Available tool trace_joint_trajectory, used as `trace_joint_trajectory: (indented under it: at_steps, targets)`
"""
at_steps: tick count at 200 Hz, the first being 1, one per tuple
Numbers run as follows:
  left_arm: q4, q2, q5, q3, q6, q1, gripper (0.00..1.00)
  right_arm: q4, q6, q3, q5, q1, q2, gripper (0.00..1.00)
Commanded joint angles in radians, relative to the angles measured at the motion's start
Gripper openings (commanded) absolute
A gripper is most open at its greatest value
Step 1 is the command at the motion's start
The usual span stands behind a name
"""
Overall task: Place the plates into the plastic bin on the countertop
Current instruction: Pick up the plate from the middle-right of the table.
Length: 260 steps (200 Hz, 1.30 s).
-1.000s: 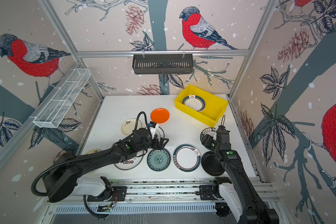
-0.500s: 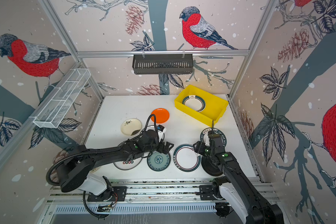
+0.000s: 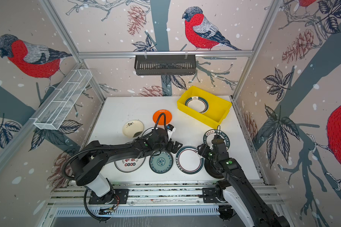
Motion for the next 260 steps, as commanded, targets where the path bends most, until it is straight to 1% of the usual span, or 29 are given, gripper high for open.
trace_joint_trajectory:
  at_steps: [1, 23, 48, 71, 87, 107, 116, 125, 145, 156, 167, 175, 197, 206, 229, 260]
  targets:
    - [0.031, 0.067, 0.020, 0.059, 0.017, -0.002, 0.97, 0.058, 0.066, -0.016, 0.031, 0.000, -0.073, 0.70]
    - [0.046, 0.150, 0.071, 0.156, -0.003, -0.004, 0.97, 0.093, 0.112, -0.041, 0.048, 0.001, -0.166, 0.70]
    - [0.088, 0.226, 0.133, 0.225, -0.041, -0.010, 0.97, 0.137, 0.118, -0.066, 0.053, 0.002, -0.263, 0.72]
    - [0.081, 0.283, 0.130, 0.291, -0.053, -0.025, 0.96, 0.160, 0.108, -0.071, 0.061, 0.001, -0.318, 0.73]
    - [0.103, 0.323, 0.165, 0.326, -0.083, -0.028, 0.96, 0.167, 0.098, -0.068, 0.060, 0.001, -0.333, 0.74]
    - [0.168, 0.373, 0.216, 0.352, -0.151, -0.028, 0.92, 0.186, 0.098, -0.069, 0.054, 0.002, -0.342, 0.75]
    - [0.196, 0.394, 0.225, 0.361, -0.179, -0.030, 0.88, 0.191, 0.092, -0.065, 0.057, 0.002, -0.351, 0.75]
    - [0.217, 0.411, 0.221, 0.369, -0.201, -0.034, 0.87, 0.192, 0.087, -0.060, 0.065, 0.002, -0.364, 0.76]
    - [0.247, 0.444, 0.221, 0.388, -0.224, -0.042, 0.85, 0.196, 0.077, -0.052, 0.083, 0.001, -0.412, 0.79]
    - [0.256, 0.462, 0.225, 0.403, -0.235, -0.045, 0.83, 0.197, 0.077, -0.057, 0.098, 0.001, -0.440, 0.82]
    - [0.267, 0.480, 0.238, 0.418, -0.248, -0.046, 0.81, 0.195, 0.083, -0.067, 0.115, 0.000, -0.463, 0.82]
    - [0.275, 0.494, 0.241, 0.428, -0.260, -0.048, 0.80, 0.186, 0.084, -0.072, 0.123, 0.000, -0.475, 0.84]
    - [0.283, 0.525, 0.244, 0.458, -0.283, -0.053, 0.75, 0.188, 0.085, -0.084, 0.101, 0.001, -0.482, 0.86]
    - [0.278, 0.536, 0.246, 0.472, -0.288, -0.054, 0.71, 0.185, 0.088, -0.083, 0.097, 0.001, -0.480, 0.87]
    - [0.256, 0.561, 0.246, 0.511, -0.286, -0.060, 0.64, 0.144, 0.097, -0.070, 0.114, -0.001, -0.468, 0.87]
    - [0.195, 0.587, 0.226, 0.565, -0.255, -0.076, 0.61, 0.068, 0.071, -0.030, 0.130, -0.001, -0.427, 0.87]
